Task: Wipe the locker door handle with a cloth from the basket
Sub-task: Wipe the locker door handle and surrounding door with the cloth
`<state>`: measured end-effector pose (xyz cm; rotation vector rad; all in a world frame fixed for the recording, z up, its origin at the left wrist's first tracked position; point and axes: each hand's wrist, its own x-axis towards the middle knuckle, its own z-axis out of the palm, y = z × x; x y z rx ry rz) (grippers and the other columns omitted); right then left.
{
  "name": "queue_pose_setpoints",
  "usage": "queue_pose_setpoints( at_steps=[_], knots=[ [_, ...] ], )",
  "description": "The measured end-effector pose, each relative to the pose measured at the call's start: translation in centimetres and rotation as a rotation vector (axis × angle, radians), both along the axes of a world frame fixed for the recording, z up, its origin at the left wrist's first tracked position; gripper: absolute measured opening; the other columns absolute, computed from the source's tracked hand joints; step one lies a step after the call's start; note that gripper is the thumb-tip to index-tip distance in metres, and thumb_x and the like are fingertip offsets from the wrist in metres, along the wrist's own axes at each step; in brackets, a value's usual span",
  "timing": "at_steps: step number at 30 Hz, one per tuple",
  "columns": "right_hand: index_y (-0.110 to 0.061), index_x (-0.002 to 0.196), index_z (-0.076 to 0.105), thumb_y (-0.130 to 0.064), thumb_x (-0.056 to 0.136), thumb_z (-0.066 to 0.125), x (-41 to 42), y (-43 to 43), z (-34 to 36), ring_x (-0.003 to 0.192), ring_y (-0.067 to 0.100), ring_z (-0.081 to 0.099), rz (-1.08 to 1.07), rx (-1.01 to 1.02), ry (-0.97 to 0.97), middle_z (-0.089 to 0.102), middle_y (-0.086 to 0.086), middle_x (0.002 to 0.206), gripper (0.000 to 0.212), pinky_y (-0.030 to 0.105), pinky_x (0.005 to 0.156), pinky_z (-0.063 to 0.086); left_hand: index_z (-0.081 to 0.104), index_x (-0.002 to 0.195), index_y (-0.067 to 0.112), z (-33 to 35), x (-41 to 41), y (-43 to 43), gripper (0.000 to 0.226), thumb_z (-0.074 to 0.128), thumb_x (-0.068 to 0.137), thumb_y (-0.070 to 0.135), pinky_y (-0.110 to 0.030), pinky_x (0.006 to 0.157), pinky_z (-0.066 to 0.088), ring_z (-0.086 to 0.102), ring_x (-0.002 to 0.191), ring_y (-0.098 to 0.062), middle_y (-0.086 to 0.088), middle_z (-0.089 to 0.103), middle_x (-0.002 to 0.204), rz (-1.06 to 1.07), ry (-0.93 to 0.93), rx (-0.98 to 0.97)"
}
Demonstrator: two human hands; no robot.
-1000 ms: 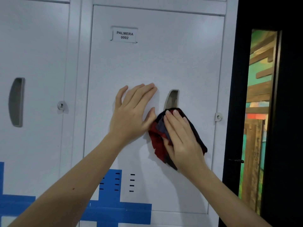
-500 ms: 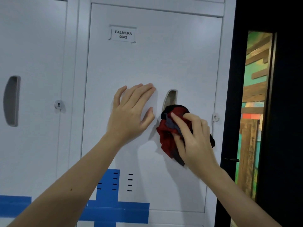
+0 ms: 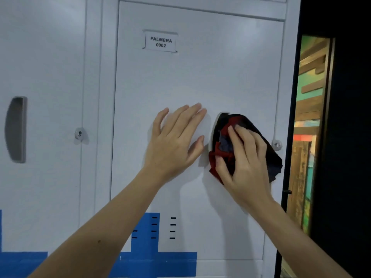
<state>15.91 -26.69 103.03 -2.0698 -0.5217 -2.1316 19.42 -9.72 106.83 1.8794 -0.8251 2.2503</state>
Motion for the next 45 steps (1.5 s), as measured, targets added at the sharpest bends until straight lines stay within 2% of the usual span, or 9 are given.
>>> queue_pose_setpoints(
  at_steps=[6,10,14,20,24,29,34,39,45],
  knots=[
    [0.008,0.116,0.060,-0.003,0.085,0.046,0.5,0.4,0.9,0.104,0.029,0.042,0.031,0.052,-0.111,0.058,0.019,0.114,0.035,0.027,0.097,0.033,0.053,0.132,0.012,0.0,0.0,0.1,0.047,0.046,0.091,0.033,-0.040,0.110,0.019,0.043,0.126,-0.015,-0.002,0.051,0.137,0.048,0.010,0.016],
    [0.011,0.108,0.062,-0.001,0.082,0.053,0.4,-1.3,0.3,0.092,0.028,0.044,-0.021,-0.151,-0.141,0.052,0.014,0.109,0.031,0.029,0.086,0.037,0.054,0.131,0.011,-0.1,-0.1,0.0,0.047,0.048,0.089,0.033,-0.041,0.109,0.021,0.043,0.125,-0.016,-0.002,0.052,0.136,0.050,0.011,0.004],
    [0.012,0.107,0.062,0.001,0.082,0.054,0.3,-1.1,2.7,0.092,0.028,0.044,0.016,-0.113,-0.155,0.060,0.021,0.102,0.029,0.021,0.089,0.033,0.054,0.131,0.011,0.0,-0.2,-0.1,0.048,0.049,0.089,0.034,-0.041,0.109,0.021,0.043,0.126,-0.016,-0.002,0.052,0.137,0.065,0.011,-0.002],
    [0.011,0.106,0.063,-0.002,0.080,0.057,0.0,-1.9,0.6,0.095,0.029,0.044,-0.028,-0.228,-0.121,0.047,0.011,0.110,0.030,0.021,0.094,0.031,0.053,0.131,0.010,-0.1,-0.1,0.0,0.049,0.049,0.088,0.033,-0.040,0.111,0.019,0.043,0.125,-0.015,-0.002,0.053,0.135,0.048,0.014,-0.010],
    [0.012,0.106,0.062,-0.002,0.082,0.054,-0.3,-1.8,2.5,0.094,0.030,0.046,0.002,-0.138,-0.151,0.055,0.017,0.106,0.029,0.014,0.098,0.026,0.053,0.131,0.009,-0.1,-0.2,0.0,0.049,0.049,0.088,0.033,-0.040,0.111,0.017,0.043,0.125,-0.016,-0.003,0.053,0.135,0.047,0.019,-0.004],
    [0.011,0.106,0.064,-0.003,0.081,0.056,0.5,0.1,2.1,0.100,0.029,0.046,0.040,-0.157,-0.126,0.055,0.016,0.109,0.029,0.022,0.098,0.033,0.053,0.131,0.008,-0.1,-0.2,0.0,0.049,0.048,0.089,0.031,-0.041,0.110,0.019,0.044,0.125,-0.016,-0.003,0.053,0.135,0.037,0.028,0.000],
    [-0.001,0.124,0.058,-0.020,0.084,0.052,0.3,0.6,0.4,0.116,0.037,0.041,-0.167,-0.058,-0.052,0.046,0.016,0.132,0.045,0.051,0.100,0.037,0.055,0.130,0.008,-0.1,-0.1,0.0,0.049,0.050,0.087,0.030,-0.040,0.111,0.018,0.045,0.124,-0.016,-0.002,0.054,0.135,0.029,0.020,-0.011],
    [0.001,0.116,0.060,-0.010,0.085,0.045,0.0,2.2,1.5,0.103,0.032,0.041,-0.212,0.035,-0.055,0.052,0.020,0.121,0.036,0.038,0.087,0.040,0.055,0.129,0.008,0.0,-0.2,-0.1,0.047,0.052,0.088,0.031,-0.039,0.110,0.020,0.047,0.123,-0.016,-0.002,0.055,0.133,0.011,0.003,-0.028],
    [0.002,0.099,0.064,-0.004,0.081,0.048,-0.9,1.1,2.4,0.091,0.026,0.038,-0.214,-0.140,-0.009,0.041,0.011,0.117,0.025,0.031,0.081,0.034,0.055,0.129,0.008,-0.1,-0.1,-0.1,0.048,0.052,0.087,0.031,-0.041,0.109,0.023,0.047,0.122,-0.017,-0.003,0.055,0.133,0.016,0.009,-0.020]
  ],
)
